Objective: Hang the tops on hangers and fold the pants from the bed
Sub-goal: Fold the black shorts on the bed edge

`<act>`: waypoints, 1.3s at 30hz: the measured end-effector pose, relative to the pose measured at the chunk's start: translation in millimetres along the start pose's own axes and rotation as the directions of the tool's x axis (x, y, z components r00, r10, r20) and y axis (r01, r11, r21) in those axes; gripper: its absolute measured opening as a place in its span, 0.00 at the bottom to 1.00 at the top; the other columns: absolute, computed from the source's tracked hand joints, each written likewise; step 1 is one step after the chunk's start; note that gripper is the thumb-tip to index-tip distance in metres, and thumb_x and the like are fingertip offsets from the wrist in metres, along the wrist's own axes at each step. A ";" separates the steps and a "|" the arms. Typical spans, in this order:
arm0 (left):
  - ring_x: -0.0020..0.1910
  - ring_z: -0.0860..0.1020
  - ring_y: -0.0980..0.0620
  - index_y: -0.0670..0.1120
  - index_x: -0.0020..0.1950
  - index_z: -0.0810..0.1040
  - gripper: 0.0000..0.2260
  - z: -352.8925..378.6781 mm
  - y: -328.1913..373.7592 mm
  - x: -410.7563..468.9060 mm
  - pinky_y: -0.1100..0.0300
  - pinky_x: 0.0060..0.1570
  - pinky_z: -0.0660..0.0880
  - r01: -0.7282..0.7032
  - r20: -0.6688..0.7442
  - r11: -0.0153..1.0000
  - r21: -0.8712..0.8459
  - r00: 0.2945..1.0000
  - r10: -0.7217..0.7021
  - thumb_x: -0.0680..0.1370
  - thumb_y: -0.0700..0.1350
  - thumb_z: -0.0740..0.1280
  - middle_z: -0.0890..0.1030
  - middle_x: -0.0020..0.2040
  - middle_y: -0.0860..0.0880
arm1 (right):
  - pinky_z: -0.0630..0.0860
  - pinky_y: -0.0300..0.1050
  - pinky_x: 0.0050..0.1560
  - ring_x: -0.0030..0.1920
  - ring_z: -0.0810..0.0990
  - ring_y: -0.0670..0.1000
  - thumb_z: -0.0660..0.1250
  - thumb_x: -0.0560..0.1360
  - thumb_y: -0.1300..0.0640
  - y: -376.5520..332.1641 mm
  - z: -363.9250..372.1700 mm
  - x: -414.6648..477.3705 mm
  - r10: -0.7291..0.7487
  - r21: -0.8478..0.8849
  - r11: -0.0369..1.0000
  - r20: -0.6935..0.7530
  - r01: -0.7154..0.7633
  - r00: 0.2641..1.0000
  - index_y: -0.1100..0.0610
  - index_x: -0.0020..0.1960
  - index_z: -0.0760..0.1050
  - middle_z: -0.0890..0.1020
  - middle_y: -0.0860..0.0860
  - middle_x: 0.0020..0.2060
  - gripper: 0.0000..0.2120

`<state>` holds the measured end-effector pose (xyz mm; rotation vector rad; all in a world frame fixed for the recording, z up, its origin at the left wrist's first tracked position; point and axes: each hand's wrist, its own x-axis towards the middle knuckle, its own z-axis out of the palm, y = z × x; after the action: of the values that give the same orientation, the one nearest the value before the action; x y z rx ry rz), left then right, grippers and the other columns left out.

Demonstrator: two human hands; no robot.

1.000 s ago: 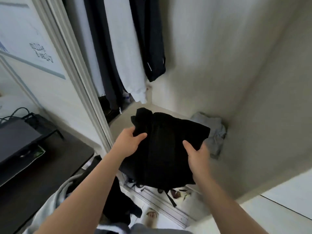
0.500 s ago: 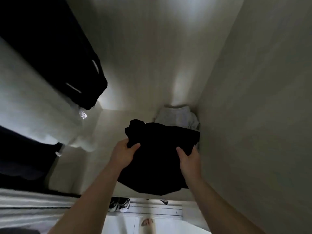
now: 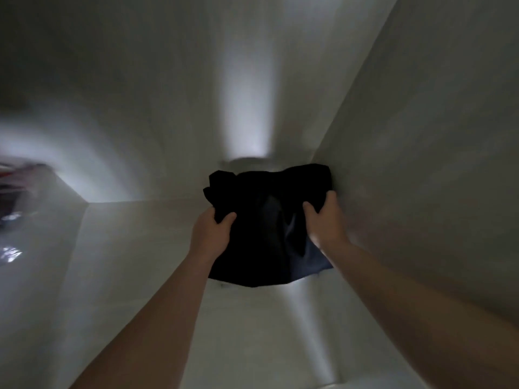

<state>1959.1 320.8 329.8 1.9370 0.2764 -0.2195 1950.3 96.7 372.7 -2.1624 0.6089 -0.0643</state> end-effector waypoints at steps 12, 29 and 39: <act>0.80 0.54 0.41 0.56 0.80 0.60 0.25 70.6 -61.1 18.5 0.42 0.74 0.58 -0.292 0.001 0.744 0.600 0.931 0.365 0.83 0.55 0.58 0.56 0.82 0.46 | 0.54 0.72 0.72 0.80 0.46 0.62 0.55 0.81 0.39 85.1 80.7 -7.7 -0.250 -0.720 0.603 0.239 0.344 0.938 0.41 0.81 0.46 0.46 0.53 0.82 0.33; 0.81 0.42 0.44 0.61 0.81 0.39 0.28 101.4 -105.8 71.4 0.38 0.76 0.46 -0.228 0.148 0.630 0.743 0.973 0.177 0.82 0.64 0.45 0.41 0.83 0.50 | 0.41 0.67 0.75 0.81 0.40 0.56 0.45 0.80 0.32 128.0 121.5 49.3 -0.161 -0.762 0.537 0.330 0.363 0.930 0.43 0.79 0.30 0.36 0.56 0.81 0.37; 0.80 0.36 0.47 0.63 0.78 0.33 0.27 97.4 -143.9 -58.0 0.41 0.78 0.44 -0.097 0.099 0.671 0.735 0.994 0.035 0.83 0.63 0.43 0.34 0.81 0.52 | 0.41 0.66 0.76 0.79 0.32 0.55 0.39 0.81 0.34 156.1 86.1 -65.5 0.075 -0.787 0.525 0.421 0.323 0.904 0.43 0.79 0.30 0.28 0.49 0.78 0.32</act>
<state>1859.2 277.1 182.6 2.7453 0.0525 -0.4043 1852.1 110.2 210.8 -3.0447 0.2111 0.7658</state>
